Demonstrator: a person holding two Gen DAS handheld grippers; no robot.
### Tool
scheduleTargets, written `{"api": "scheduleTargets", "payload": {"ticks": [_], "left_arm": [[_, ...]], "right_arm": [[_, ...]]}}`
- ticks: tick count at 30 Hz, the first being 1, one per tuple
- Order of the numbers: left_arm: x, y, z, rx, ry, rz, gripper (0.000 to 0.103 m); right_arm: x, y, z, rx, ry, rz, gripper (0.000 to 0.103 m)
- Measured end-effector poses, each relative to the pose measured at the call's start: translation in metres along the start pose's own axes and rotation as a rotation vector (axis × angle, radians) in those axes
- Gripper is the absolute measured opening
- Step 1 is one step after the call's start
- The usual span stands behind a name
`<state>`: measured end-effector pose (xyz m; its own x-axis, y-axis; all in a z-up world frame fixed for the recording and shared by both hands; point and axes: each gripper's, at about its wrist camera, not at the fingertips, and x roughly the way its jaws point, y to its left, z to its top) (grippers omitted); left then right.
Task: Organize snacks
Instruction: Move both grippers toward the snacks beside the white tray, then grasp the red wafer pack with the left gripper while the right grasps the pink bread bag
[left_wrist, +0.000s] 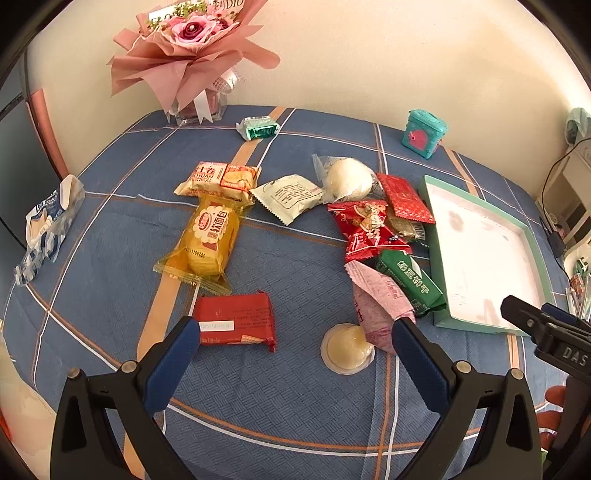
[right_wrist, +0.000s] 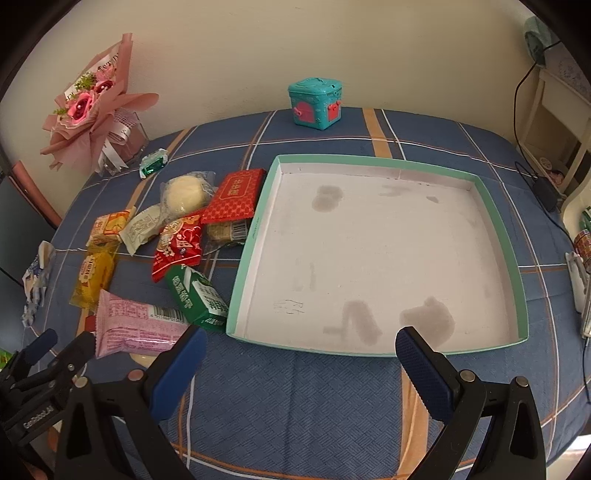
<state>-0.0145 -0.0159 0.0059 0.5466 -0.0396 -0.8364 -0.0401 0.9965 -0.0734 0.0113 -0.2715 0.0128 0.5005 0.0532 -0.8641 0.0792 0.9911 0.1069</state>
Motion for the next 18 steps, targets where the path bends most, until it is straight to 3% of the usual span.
{"api": "scheduleTargets", "payload": {"ticks": [10, 18], "left_arm": [[-0.004, 0.006, 0.0, -0.01, 0.003, -0.019, 0.103], [0.0, 0.037, 0.002, -0.087, 0.063, 0.012, 0.103]], "right_arm": [[0.001, 0.007, 0.001, -0.01, 0.008, -0.021, 0.103], [0.007, 0.036, 0.004, -0.059, 0.04, 0.141, 0.103]]}}
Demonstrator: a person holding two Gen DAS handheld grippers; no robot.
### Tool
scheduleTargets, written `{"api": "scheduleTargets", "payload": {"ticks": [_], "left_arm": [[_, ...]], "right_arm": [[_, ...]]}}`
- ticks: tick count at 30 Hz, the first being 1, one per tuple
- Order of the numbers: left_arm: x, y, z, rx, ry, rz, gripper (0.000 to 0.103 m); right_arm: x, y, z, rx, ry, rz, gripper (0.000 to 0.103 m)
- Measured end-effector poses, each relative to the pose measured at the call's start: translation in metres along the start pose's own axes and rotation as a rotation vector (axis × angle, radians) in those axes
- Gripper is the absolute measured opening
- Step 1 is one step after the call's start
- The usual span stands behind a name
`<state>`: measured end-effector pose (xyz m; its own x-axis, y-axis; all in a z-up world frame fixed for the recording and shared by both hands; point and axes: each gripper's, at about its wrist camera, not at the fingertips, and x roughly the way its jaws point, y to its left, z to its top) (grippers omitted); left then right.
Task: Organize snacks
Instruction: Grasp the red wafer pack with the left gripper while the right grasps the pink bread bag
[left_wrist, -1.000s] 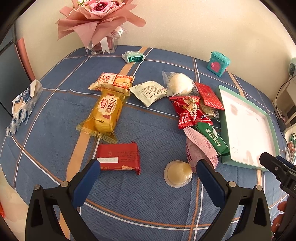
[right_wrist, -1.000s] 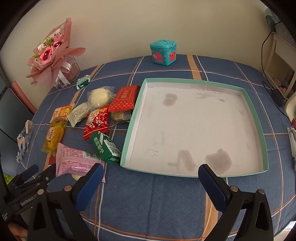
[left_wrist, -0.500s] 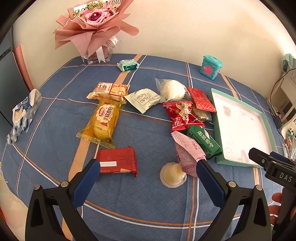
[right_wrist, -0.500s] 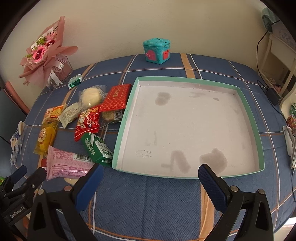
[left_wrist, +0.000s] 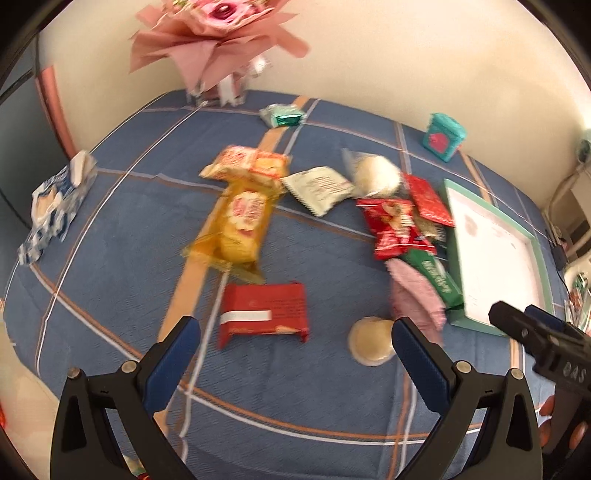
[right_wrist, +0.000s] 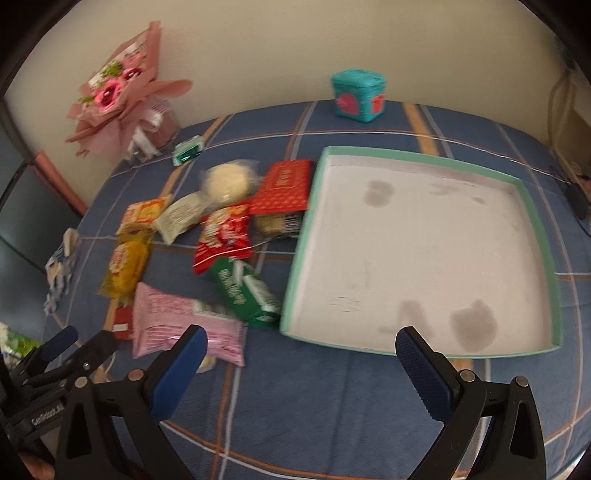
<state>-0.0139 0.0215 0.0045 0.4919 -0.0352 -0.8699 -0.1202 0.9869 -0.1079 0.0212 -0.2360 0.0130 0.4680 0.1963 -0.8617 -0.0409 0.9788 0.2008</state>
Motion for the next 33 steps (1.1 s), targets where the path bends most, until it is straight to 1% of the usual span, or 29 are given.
{"api": "scheduleTargets", "payload": {"ticks": [5, 8, 13, 15, 19, 22, 23, 25, 26, 28, 31, 33], "left_arm": [[0.008, 0.026, 0.002, -0.071, 0.029, 0.011, 0.103], [0.017, 0.032, 0.001, -0.089, 0.058, 0.005, 0.103], [0.032, 0.032, 0.003, -0.096, 0.096, -0.015, 0.103], [0.038, 0.032, 0.004, -0.1, 0.112, -0.01, 0.103], [0.052, 0.031, 0.005, -0.103, 0.146, -0.012, 0.103], [0.062, 0.028, 0.007, -0.097, 0.168, -0.012, 0.102], [0.065, 0.026, 0.007, -0.093, 0.173, -0.01, 0.101], [0.071, 0.023, 0.009, -0.086, 0.181, -0.012, 0.097], [0.074, 0.022, 0.01, -0.085, 0.188, -0.016, 0.093], [0.081, 0.02, 0.011, -0.085, 0.202, -0.018, 0.089], [0.088, 0.019, 0.012, -0.093, 0.217, -0.01, 0.084], [0.092, 0.017, 0.012, -0.094, 0.222, 0.009, 0.076]], "right_arm": [[0.008, 0.034, -0.003, -0.09, 0.007, 0.09, 0.103], [0.014, 0.05, -0.007, -0.134, 0.024, 0.124, 0.103], [0.023, 0.073, -0.013, -0.21, 0.044, 0.131, 0.103], [0.029, 0.078, -0.015, -0.234, 0.06, 0.13, 0.103], [0.042, 0.086, -0.015, -0.264, 0.073, 0.082, 0.102], [0.048, 0.084, -0.014, -0.253, 0.08, 0.054, 0.098], [0.049, 0.084, -0.014, -0.252, 0.074, 0.049, 0.097], [0.048, 0.083, -0.013, -0.256, 0.063, 0.043, 0.095], [0.047, 0.083, -0.013, -0.257, 0.057, 0.043, 0.093], [0.05, 0.084, -0.013, -0.266, 0.056, 0.036, 0.092], [0.056, 0.086, -0.011, -0.273, 0.059, 0.021, 0.087], [0.057, 0.087, -0.011, -0.281, 0.056, 0.018, 0.08]]}}
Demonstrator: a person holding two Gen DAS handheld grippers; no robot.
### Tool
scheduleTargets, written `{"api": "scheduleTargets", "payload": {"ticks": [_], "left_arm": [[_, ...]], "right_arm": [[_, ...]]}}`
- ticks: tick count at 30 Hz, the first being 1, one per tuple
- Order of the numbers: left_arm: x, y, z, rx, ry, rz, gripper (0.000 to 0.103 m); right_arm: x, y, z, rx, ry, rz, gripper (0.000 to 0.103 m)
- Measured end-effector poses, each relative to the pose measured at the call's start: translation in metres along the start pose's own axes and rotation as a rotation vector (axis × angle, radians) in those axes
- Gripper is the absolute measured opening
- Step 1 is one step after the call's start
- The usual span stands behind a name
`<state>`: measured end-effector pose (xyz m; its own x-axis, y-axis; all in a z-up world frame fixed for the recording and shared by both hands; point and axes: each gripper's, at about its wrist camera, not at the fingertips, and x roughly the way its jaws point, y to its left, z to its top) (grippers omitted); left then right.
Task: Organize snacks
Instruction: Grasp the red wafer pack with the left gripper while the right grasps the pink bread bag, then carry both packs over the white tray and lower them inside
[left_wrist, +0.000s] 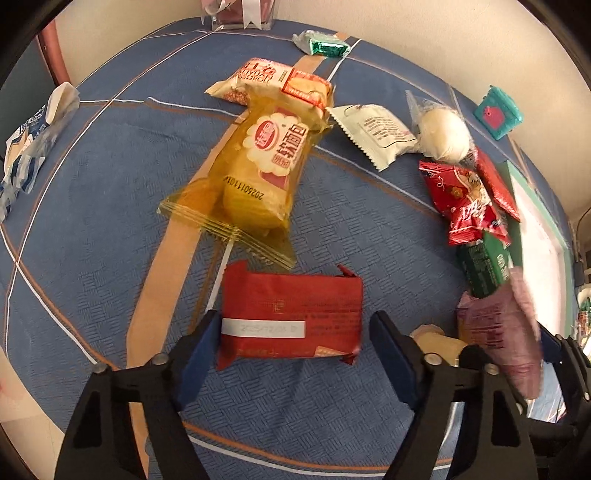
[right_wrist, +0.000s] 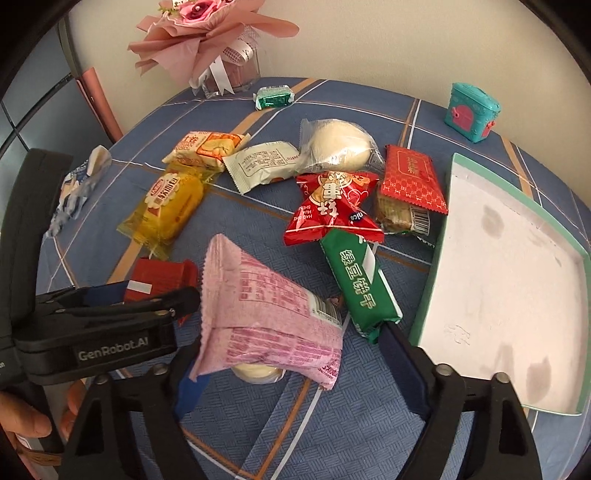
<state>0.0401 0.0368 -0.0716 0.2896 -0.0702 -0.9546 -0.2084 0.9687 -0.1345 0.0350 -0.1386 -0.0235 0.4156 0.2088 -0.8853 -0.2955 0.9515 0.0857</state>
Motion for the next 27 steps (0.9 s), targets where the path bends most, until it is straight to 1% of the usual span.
{"api": "scheduleTargets", "payload": {"ticks": [1, 3, 4, 5, 6, 9, 11, 14, 18, 24, 27], "left_arm": [[0.002, 0.0, 0.001, -0.002, -0.001, 0.007, 0.076], [0.003, -0.001, 0.002, -0.008, -0.001, 0.009, 0.075], [0.004, -0.002, 0.003, -0.007, -0.001, 0.014, 0.075], [0.004, -0.003, 0.003, -0.004, -0.002, 0.019, 0.074], [0.004, -0.004, 0.003, -0.003, -0.004, 0.025, 0.071], [0.005, -0.009, 0.003, -0.009, -0.009, 0.037, 0.068], [0.005, -0.011, 0.004, -0.018, -0.01, 0.04, 0.067], [0.003, -0.011, 0.002, -0.026, -0.01, 0.046, 0.067], [-0.004, -0.01, -0.002, -0.041, -0.018, 0.047, 0.066], [-0.025, -0.015, -0.006, -0.055, -0.051, 0.037, 0.066], [-0.041, -0.017, -0.006, -0.066, -0.071, 0.016, 0.066]], "right_arm": [[-0.001, 0.0, 0.0, -0.003, -0.005, -0.001, 0.078], [-0.003, 0.0, 0.0, -0.008, -0.018, 0.001, 0.069], [-0.003, 0.0, 0.0, -0.009, -0.019, 0.001, 0.067], [-0.002, -0.001, 0.0, -0.006, -0.017, -0.001, 0.063], [-0.002, -0.002, 0.0, -0.001, -0.014, 0.001, 0.056], [-0.002, -0.006, 0.0, 0.026, -0.001, 0.0, 0.043], [-0.003, -0.009, -0.001, 0.04, -0.001, -0.001, 0.04], [-0.006, -0.012, -0.001, 0.054, -0.006, 0.008, 0.037], [-0.009, -0.013, -0.001, 0.068, -0.012, 0.026, 0.035], [-0.02, -0.015, 0.0, 0.079, -0.035, 0.06, 0.034], [-0.025, -0.018, 0.001, 0.103, -0.04, 0.08, 0.034]]}}
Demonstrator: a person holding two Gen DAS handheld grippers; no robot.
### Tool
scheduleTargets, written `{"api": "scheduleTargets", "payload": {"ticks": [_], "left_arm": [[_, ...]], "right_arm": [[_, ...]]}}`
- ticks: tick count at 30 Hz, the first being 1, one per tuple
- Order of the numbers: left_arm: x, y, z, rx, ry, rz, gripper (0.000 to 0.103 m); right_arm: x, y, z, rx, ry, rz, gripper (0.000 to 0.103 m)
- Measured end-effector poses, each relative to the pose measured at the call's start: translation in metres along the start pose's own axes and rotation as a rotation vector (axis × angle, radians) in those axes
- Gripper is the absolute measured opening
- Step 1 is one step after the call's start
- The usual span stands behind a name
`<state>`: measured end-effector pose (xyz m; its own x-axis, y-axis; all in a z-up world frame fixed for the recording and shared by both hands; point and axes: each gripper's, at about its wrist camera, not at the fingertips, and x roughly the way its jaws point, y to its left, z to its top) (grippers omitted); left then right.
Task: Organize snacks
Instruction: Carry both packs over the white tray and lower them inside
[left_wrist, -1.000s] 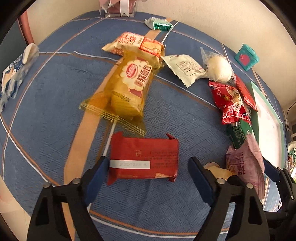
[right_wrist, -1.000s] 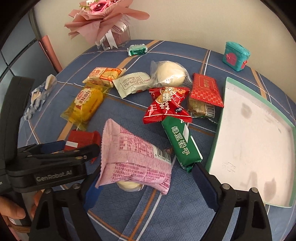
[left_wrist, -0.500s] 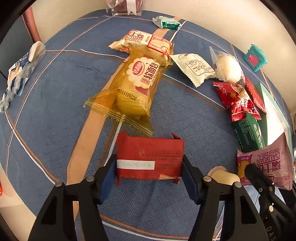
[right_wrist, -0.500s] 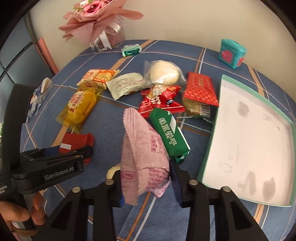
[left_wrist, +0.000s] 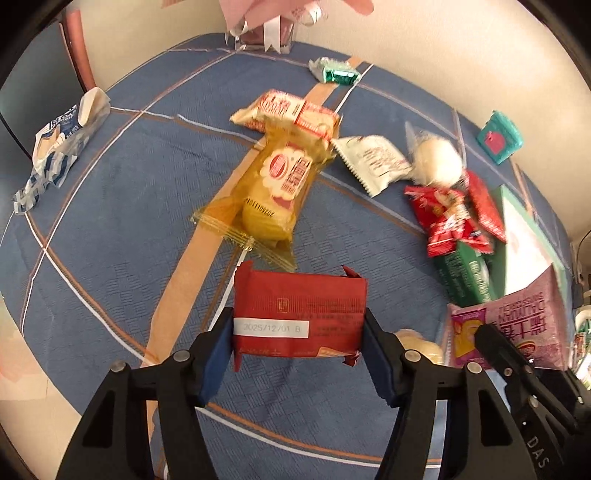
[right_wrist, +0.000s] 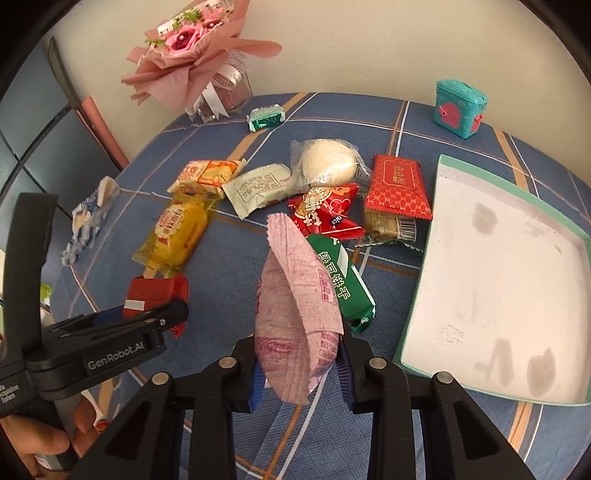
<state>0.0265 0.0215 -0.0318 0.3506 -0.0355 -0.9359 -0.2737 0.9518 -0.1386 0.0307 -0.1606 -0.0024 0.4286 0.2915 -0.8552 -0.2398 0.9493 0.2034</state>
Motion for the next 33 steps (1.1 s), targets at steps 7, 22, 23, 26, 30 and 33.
{"api": "scheduleTargets", "payload": {"ticks": [7, 22, 23, 26, 30, 33], "left_arm": [[-0.037, -0.013, 0.009, 0.001, -0.081, -0.033, 0.066], [-0.053, -0.113, 0.018, 0.176, -0.108, -0.077, 0.066], [-0.053, -0.122, 0.018, 0.195, -0.107, -0.083, 0.066], [-0.053, -0.15, 0.018, 0.254, -0.112, -0.088, 0.067], [-0.05, -0.189, 0.017, 0.313, -0.105, -0.11, 0.067], [-0.044, -0.215, 0.016, 0.337, -0.095, -0.129, 0.067]], "right_arm": [[-0.031, -0.009, 0.006, 0.057, -0.081, 0.051, 0.034], [-0.077, -0.094, 0.015, 0.262, -0.195, -0.128, 0.034], [-0.08, -0.102, 0.014, 0.284, -0.2, -0.146, 0.034], [-0.085, -0.133, 0.012, 0.365, -0.201, -0.181, 0.034], [-0.092, -0.167, 0.01, 0.453, -0.204, -0.224, 0.034], [-0.098, -0.184, 0.011, 0.491, -0.219, -0.252, 0.034]]}}
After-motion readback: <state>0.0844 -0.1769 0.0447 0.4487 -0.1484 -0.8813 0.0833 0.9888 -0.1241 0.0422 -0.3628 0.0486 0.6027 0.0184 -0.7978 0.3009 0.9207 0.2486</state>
